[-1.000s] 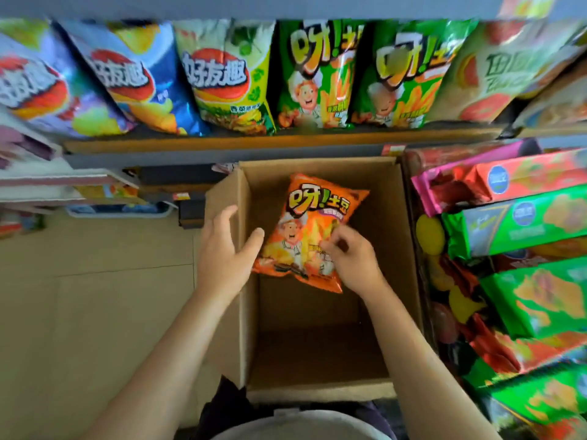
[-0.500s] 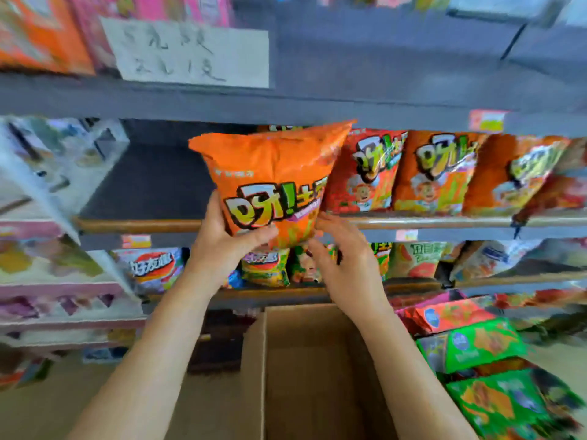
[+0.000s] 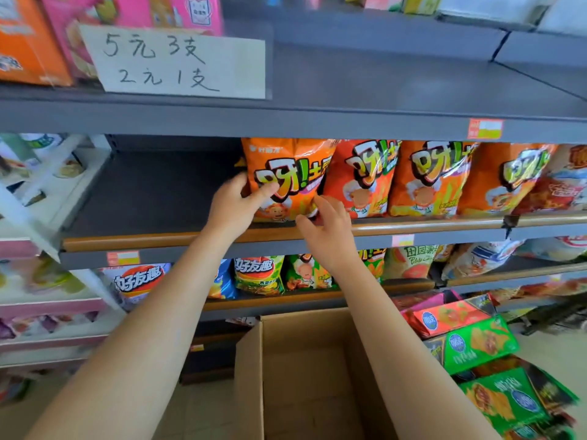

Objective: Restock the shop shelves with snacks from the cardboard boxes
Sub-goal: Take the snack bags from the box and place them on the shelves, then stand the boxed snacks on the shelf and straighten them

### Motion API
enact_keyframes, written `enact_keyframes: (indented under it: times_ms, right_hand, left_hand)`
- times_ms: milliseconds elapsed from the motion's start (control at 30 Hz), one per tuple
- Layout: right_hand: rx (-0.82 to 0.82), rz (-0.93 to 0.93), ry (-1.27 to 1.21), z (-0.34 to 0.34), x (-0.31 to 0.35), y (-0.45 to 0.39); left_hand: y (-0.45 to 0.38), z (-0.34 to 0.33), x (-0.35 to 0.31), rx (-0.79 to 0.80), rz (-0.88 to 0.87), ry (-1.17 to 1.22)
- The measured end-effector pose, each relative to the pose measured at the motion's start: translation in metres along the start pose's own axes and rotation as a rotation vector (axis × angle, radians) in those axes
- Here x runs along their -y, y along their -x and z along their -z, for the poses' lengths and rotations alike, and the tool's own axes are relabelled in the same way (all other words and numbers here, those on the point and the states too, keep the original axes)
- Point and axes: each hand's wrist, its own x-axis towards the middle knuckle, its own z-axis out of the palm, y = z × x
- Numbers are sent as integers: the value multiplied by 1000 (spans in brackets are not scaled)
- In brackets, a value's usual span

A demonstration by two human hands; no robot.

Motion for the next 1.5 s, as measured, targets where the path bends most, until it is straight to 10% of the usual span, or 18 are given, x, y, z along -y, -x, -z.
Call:
enact_keyframes:
  times_ms: [433, 633, 900, 1167, 1333, 1500]
  right_hand:
    - [49, -54, -78, 8, -1, 23]
    - [87, -115, -107, 34, -42, 93]
    - [173, -290, 8, 100, -164, 148]
    - [-90, -365, 216, 230, -279, 150]
    - [249, -478, 496, 260, -309, 145]
    - [350, -475, 452, 274, -332, 144]
  left_hand:
    - [-10, -15, -6, 35, 203, -125]
    - [75, -46, -11, -466, -79, -209]
    - [162, -171, -19, 401, 198, -315]
    - [196, -313, -27, 303, 85, -431]
    - [159, -379, -57, 434, -171, -793]
    - [144, -421, -58, 677, 16, -956]
